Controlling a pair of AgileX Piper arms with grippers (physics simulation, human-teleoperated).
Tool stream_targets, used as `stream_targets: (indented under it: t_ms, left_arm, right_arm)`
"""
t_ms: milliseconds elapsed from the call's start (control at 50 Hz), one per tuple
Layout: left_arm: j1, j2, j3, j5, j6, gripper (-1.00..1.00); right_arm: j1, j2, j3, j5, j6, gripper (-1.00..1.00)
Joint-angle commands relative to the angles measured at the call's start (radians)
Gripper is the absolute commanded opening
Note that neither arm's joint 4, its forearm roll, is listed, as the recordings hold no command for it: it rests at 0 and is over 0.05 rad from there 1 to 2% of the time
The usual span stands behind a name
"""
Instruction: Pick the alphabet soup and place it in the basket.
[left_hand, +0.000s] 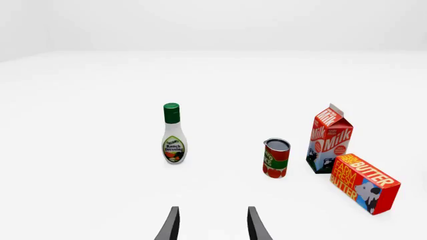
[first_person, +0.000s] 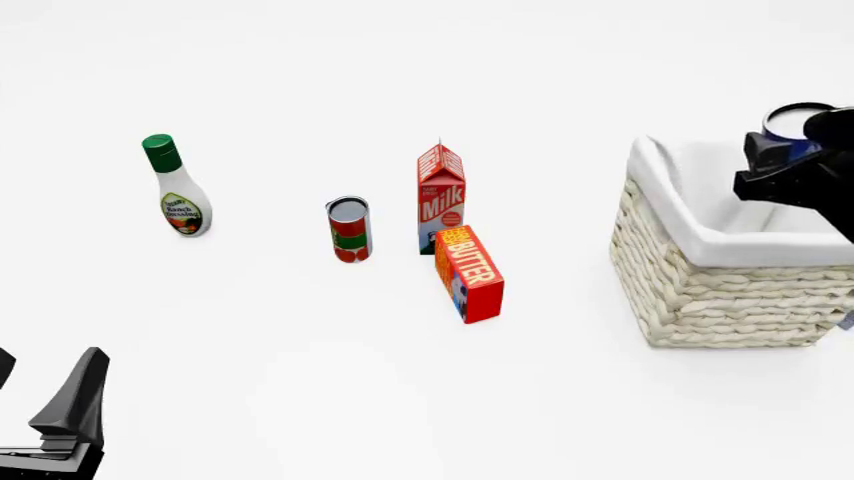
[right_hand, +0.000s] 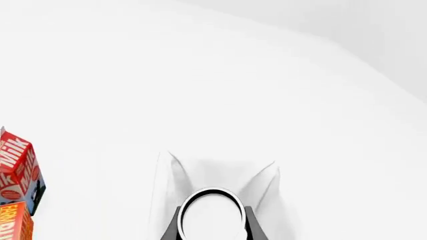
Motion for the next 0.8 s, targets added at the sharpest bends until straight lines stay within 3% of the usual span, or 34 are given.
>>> stream_targets:
  t_ms: [20,280,800]
  left_arm:
    - [0.0,0.0,0.0,0.0,0.0,1.0]
    - [0.0,0.0,0.0,0.0,0.0,1.0]
    - [0.0,0.0,0.0,0.0,0.0,1.0]
  right_arm:
    - [-0.011,0.033,-0.03,0.06,-0.008,-1.0]
    - [-0.034,0.06,-0.085,0.15,-0.018,-1.0]
    - [-0.057,0.134,-0.181,0.273,-0.09,-1.0]
